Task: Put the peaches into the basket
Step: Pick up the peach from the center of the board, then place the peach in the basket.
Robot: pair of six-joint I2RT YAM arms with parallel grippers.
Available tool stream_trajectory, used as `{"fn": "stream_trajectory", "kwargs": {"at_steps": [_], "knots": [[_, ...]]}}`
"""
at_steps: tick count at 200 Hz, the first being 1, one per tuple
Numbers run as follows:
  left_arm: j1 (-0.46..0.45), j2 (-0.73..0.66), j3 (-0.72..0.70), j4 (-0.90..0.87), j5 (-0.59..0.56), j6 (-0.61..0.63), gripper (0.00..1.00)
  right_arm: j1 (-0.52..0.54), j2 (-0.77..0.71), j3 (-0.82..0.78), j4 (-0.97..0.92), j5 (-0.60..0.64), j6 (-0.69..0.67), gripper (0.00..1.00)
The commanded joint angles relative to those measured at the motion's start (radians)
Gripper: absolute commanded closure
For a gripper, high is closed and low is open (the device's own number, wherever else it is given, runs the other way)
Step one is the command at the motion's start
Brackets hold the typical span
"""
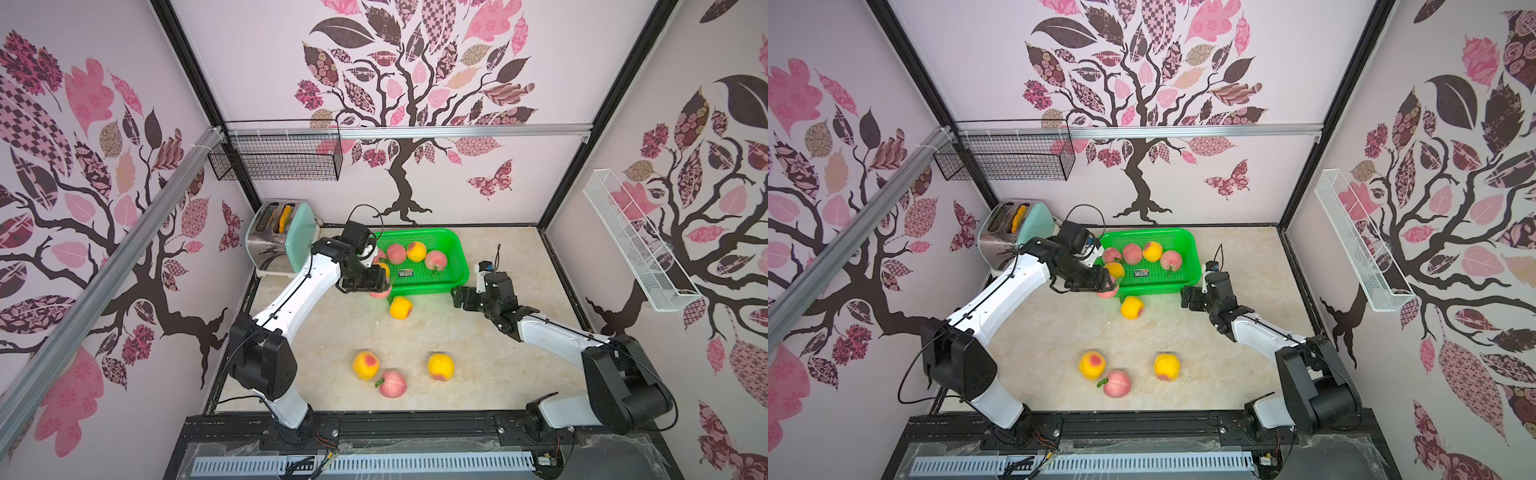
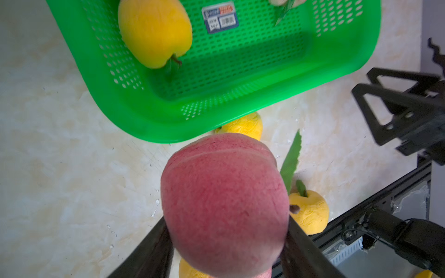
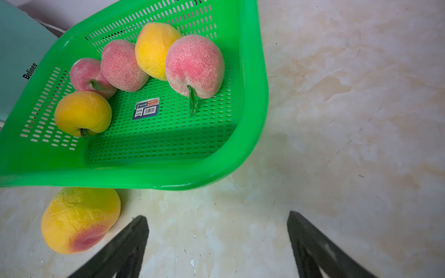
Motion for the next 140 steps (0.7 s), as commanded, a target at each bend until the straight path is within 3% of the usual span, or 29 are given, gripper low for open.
{"fn": "stream_trajectory", "kwargs": {"at_steps": [1, 92, 140], "knots": [[-0.003, 0.008, 0.083, 0.02, -0.003, 0.009, 0.35, 0.003, -0.013, 0.035, 0.011, -0.007, 0.01, 0.07], [-0.003, 0.232, 0.324, 0.054, 0.095, -0.014, 0.34, 0.003, -0.022, 0.033, 0.006, 0.0, 0.007, 0.07], [-0.002, 0.342, 0.368, 0.022, 0.047, 0.021, 0.33, 0.003, -0.027, 0.032, 0.004, 0.003, 0.006, 0.07]]}}
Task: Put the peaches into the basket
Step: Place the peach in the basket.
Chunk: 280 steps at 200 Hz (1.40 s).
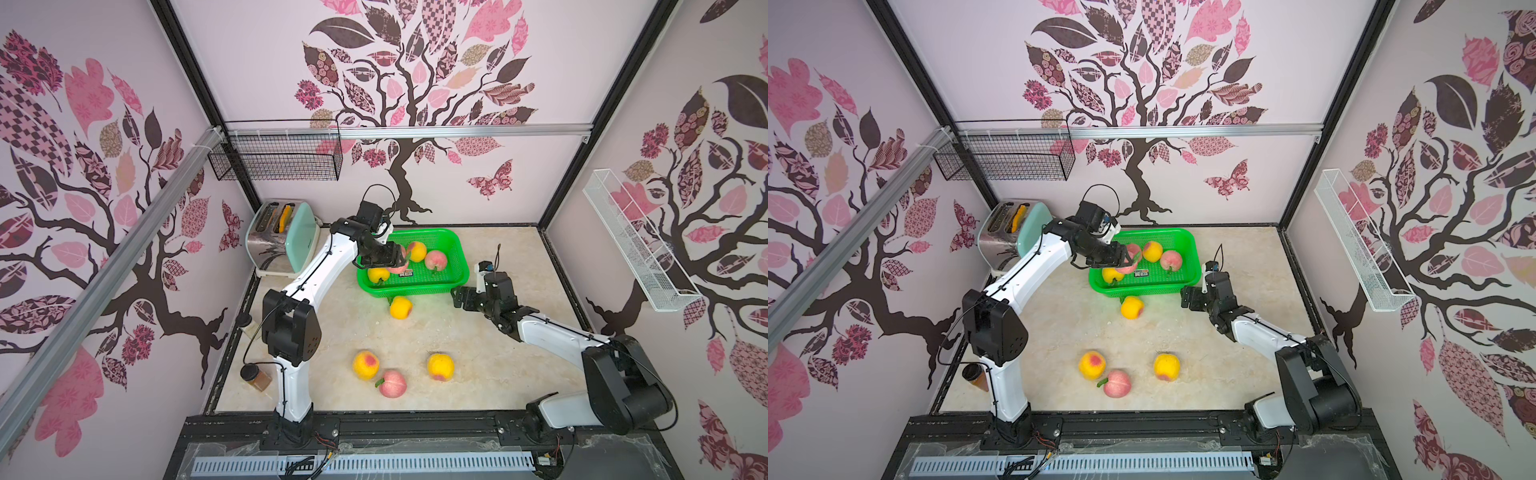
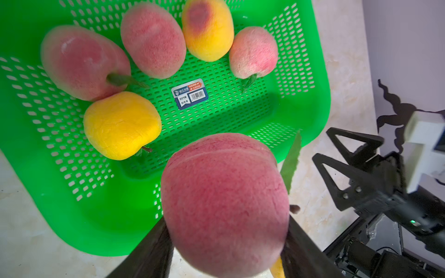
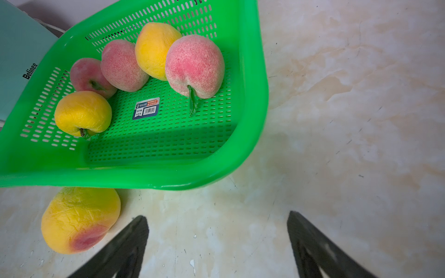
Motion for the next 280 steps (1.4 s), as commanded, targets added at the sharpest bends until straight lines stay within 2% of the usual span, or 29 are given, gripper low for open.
{"fn": "stream_trajectory", "kwargs": {"at_steps": [1, 37, 82, 229, 280], "knots": [[-0.001, 0.032, 0.054, -0.027, -0.027, 0.038, 0.33, 0.003, -0.028, 0.032, 0.005, 0.003, 0.006, 0.07], [-0.002, 0.102, 0.078, -0.079, -0.104, 0.072, 0.31, 0.003, -0.027, 0.032, 0.004, 0.005, 0.006, 0.07], [-0.003, 0.145, 0.091, -0.095, -0.149, 0.091, 0.3, 0.003, -0.028, 0.033, 0.003, 0.005, 0.005, 0.07], [-0.002, 0.214, 0.102, -0.146, -0.283, 0.126, 0.28, 0.003, -0.037, 0.03, 0.004, 0.004, 0.007, 0.07], [-0.002, 0.239, 0.113, -0.174, -0.347, 0.124, 0.2, 0.003, -0.036, 0.029, 0.003, 0.005, 0.006, 0.07]]}}
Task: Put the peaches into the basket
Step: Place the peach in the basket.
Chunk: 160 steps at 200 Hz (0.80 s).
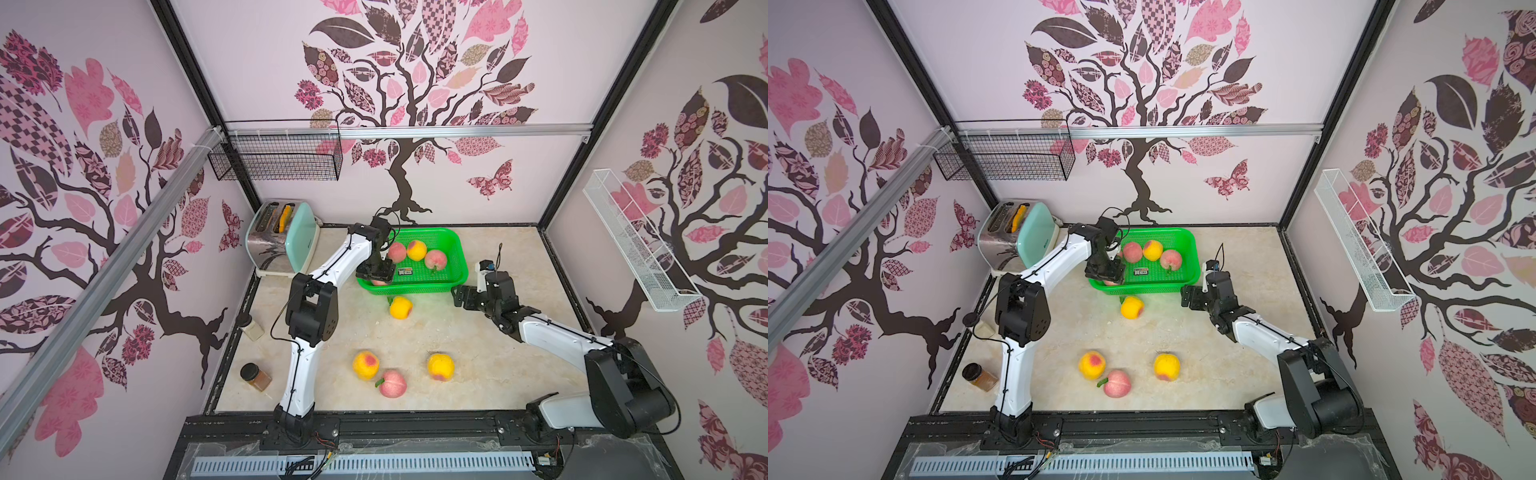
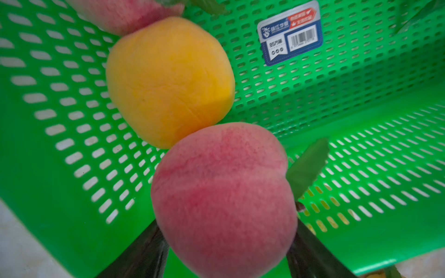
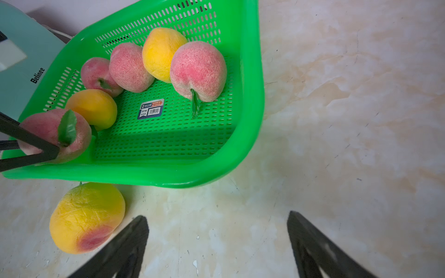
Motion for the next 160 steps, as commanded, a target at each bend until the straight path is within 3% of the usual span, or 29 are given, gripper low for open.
{"fn": "stream_trajectory", "kwargs": {"at_steps": [1, 61, 65, 70, 160], "knots": [[-0.002, 0.01, 0.026, -0.02, -0.05, 0.006, 0.2, 0.003, -0.017, 0.03, 0.003, 0.005, 0.007, 0.07], [-0.003, -0.033, 0.032, -0.011, -0.045, -0.012, 0.14, 0.003, -0.011, 0.03, 0.006, 0.003, 0.007, 0.07], [-0.004, -0.04, 0.032, -0.011, -0.045, -0.013, 0.04, 0.003, -0.011, 0.031, 0.006, 0.003, 0.007, 0.07], [-0.004, -0.049, 0.03, -0.006, -0.046, -0.017, 0.02, 0.003, -0.011, 0.031, 0.006, 0.002, 0.007, 0.07], [-0.004, -0.23, -0.031, 0.116, -0.004, -0.055, 0.02, 0.004, -0.012, 0.032, 0.004, 0.002, 0.005, 0.07]]}}
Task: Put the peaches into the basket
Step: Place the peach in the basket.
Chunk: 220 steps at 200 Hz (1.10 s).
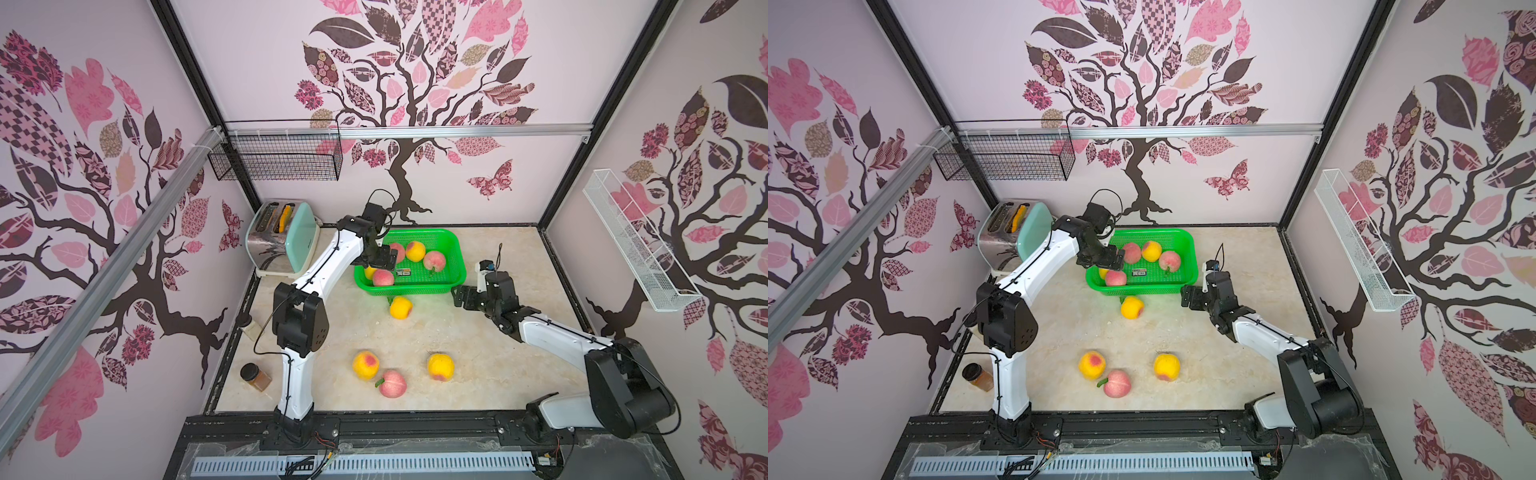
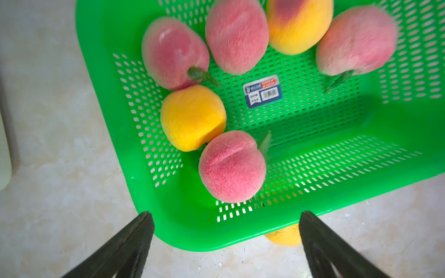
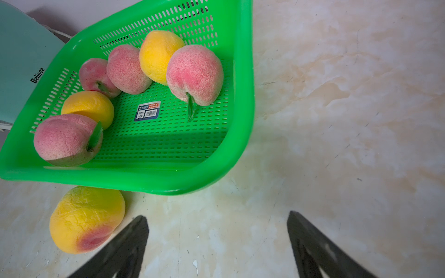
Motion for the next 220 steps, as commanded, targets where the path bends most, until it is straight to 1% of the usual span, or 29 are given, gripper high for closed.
{"fn": "stream_trajectory", "kwargs": {"at_steps": [1, 23, 26, 38, 68, 91, 110, 134, 160, 189, 205, 220], "knots": [[-0.002, -0.054, -0.032, 0.056, 0.021, -0.019, 0.02, 0.004, -0.013, 0.031, 0.004, 0.003, 0.005, 0.07], [-0.002, -0.099, -0.061, 0.093, 0.031, -0.025, 0.02, 0.003, -0.009, 0.033, 0.004, 0.0, 0.005, 0.07], [-0.002, -0.107, -0.092, 0.097, 0.031, -0.027, 0.02, 0.003, -0.009, 0.034, 0.003, 0.0, 0.005, 0.07], [-0.002, -0.137, -0.13, 0.114, 0.036, -0.028, 0.02, 0.004, -0.006, 0.035, 0.003, -0.005, 0.004, 0.07], [0.005, -0.222, -0.228, 0.152, 0.003, -0.016, 0.02, 0.004, -0.005, 0.044, -0.005, -0.029, 0.003, 0.07], [0.028, -0.295, -0.323, 0.177, -0.016, -0.003, 0.02, 0.004, -0.016, 0.05, -0.017, -0.045, 0.005, 0.07], [0.063, -0.349, -0.397, 0.185, 0.0, 0.0, 0.02, 0.005, -0.017, 0.055, -0.05, -0.076, 0.007, 0.07], [0.106, -0.417, -0.501, 0.182, 0.02, 0.025, 0.02, 0.008, -0.006, 0.102, -0.183, -0.158, -0.012, 0.07], [0.146, -0.483, -0.602, 0.189, 0.021, 0.03, 0.02, 0.034, -0.02, 0.141, -0.319, -0.213, -0.023, 0.07], [0.151, -0.527, -0.709, 0.246, 0.046, 0.008, 0.02, 0.096, -0.039, 0.202, -0.472, -0.231, -0.024, 0.07], [0.152, -0.528, -0.747, 0.264, 0.051, -0.001, 0.02, 0.141, -0.051, 0.238, -0.565, -0.216, -0.027, 0.07], [0.153, -0.527, -0.769, 0.271, 0.05, -0.002, 0.02, 0.172, -0.061, 0.243, -0.614, -0.217, -0.021, 0.07]]}}
